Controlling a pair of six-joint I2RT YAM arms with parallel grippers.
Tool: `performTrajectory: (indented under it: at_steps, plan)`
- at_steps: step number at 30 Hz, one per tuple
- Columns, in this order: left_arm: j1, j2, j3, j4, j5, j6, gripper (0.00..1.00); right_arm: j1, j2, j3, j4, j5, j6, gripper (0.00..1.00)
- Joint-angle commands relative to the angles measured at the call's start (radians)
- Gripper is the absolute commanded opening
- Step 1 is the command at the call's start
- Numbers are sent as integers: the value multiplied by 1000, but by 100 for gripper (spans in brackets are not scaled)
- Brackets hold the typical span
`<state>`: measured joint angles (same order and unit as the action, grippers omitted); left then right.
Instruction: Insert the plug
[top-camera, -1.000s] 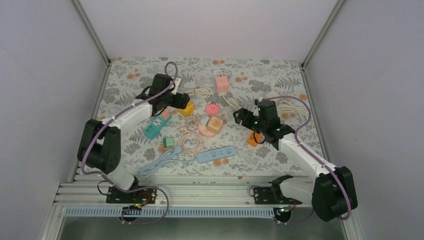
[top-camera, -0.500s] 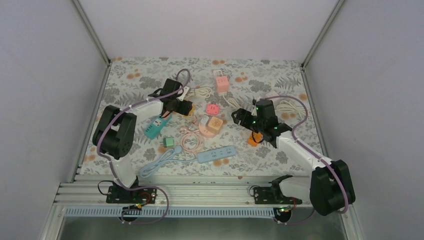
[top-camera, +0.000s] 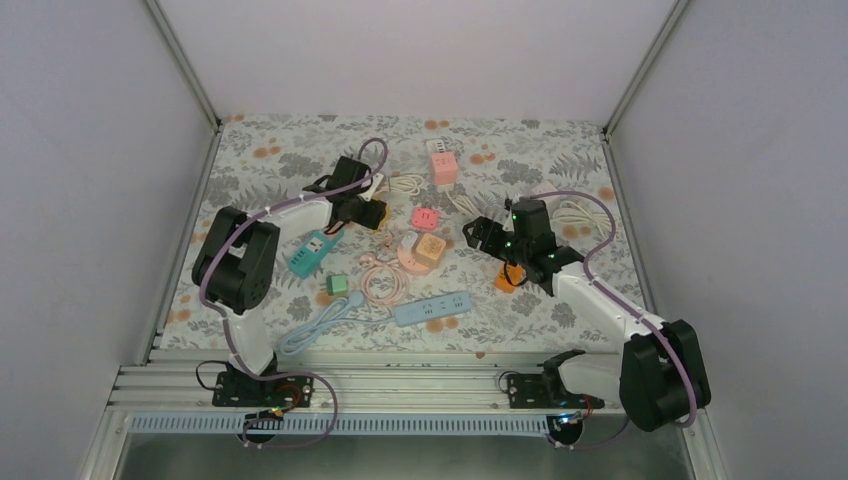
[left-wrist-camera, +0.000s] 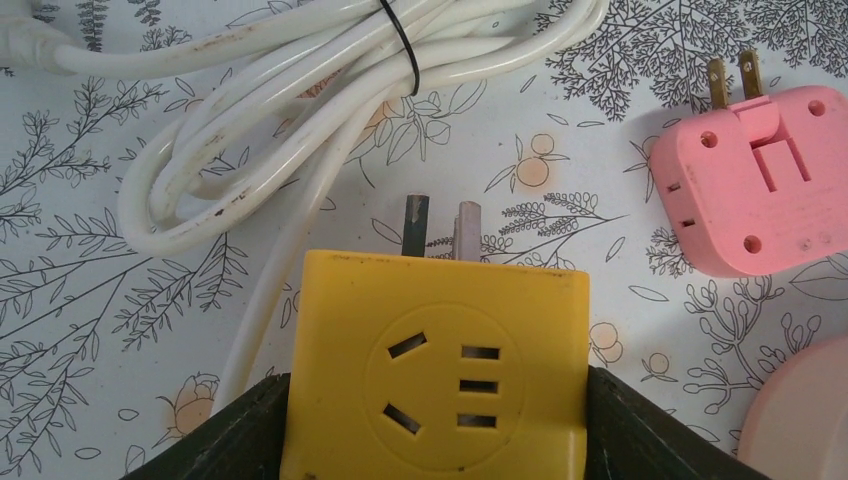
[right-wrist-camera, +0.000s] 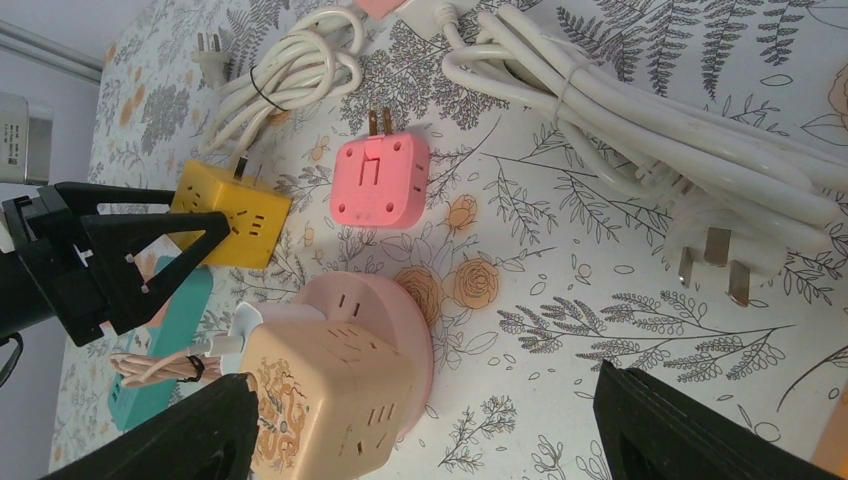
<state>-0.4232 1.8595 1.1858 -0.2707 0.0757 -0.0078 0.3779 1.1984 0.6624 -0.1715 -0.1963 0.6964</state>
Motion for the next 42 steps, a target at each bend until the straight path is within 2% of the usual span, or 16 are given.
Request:
performTrajectory:
  at_steps: [1, 21, 23, 27, 32, 37, 42]
  plan:
    - [-3, 36, 23, -24, -49, 15, 61, -4, -20, 5, 32, -2, -11, 87]
    - [-9, 66, 34, -43, -47, 37, 72, -4, -40, 2, 33, -6, -8, 87]
    - [-9, 64, 35, -39, -46, 36, 70, -4, -40, 3, 35, -6, -8, 87]
    - [-12, 40, 32, -26, -47, 37, 54, -4, -45, 3, 33, -6, -5, 87]
    - [-15, -78, -11, 35, -22, 66, 51, -4, -56, 7, 39, -16, -11, 87]
    - [-18, -246, -74, 131, -8, 91, 48, -2, -47, 37, 94, -185, -65, 87]
    - [-48, -393, -140, 287, 124, 117, 47, 17, -14, 91, 218, -430, -50, 89]
